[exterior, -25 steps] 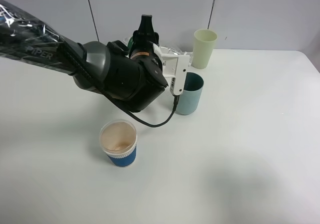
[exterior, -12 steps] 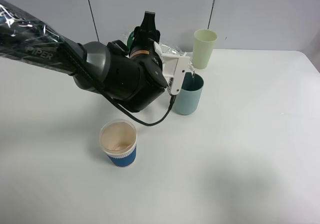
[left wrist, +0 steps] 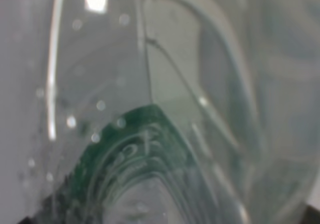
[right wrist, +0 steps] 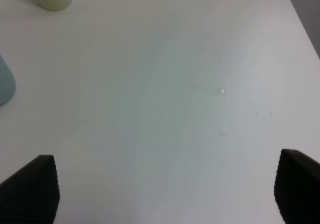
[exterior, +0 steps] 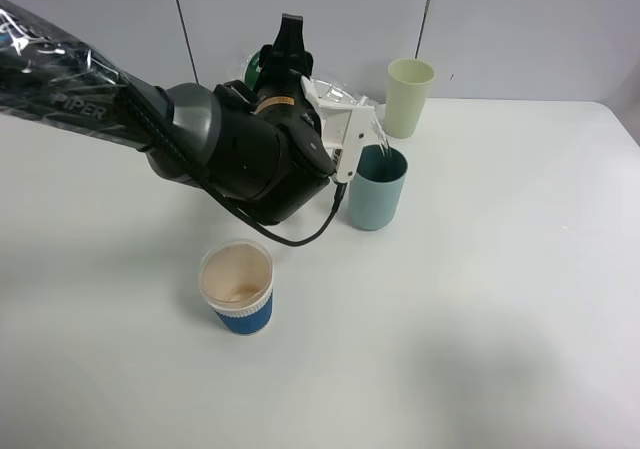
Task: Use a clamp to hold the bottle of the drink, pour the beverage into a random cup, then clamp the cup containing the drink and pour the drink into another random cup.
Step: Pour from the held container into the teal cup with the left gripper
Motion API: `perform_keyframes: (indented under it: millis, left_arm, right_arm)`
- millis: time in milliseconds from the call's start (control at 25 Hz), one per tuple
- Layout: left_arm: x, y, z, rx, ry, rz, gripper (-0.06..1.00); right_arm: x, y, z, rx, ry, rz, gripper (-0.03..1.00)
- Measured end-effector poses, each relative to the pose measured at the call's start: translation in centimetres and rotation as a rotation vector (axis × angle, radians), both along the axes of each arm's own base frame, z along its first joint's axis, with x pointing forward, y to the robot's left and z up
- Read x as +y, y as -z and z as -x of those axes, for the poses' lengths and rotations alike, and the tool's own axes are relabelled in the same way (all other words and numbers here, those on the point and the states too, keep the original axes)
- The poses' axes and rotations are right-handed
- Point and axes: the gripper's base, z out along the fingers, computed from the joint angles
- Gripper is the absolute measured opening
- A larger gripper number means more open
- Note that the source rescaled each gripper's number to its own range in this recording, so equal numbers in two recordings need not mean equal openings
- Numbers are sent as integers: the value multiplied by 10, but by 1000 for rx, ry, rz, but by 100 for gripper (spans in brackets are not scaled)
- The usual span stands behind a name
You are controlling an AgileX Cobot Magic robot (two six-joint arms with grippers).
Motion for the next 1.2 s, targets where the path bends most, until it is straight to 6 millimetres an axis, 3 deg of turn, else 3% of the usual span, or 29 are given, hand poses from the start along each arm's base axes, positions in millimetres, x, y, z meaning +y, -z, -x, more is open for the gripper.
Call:
perform_keyframes:
  millis: [1200]
  left_arm:
    - [0,-6,0,-45,6,-112,6]
  right_arm:
    - [0,0,0,0,0,0,58]
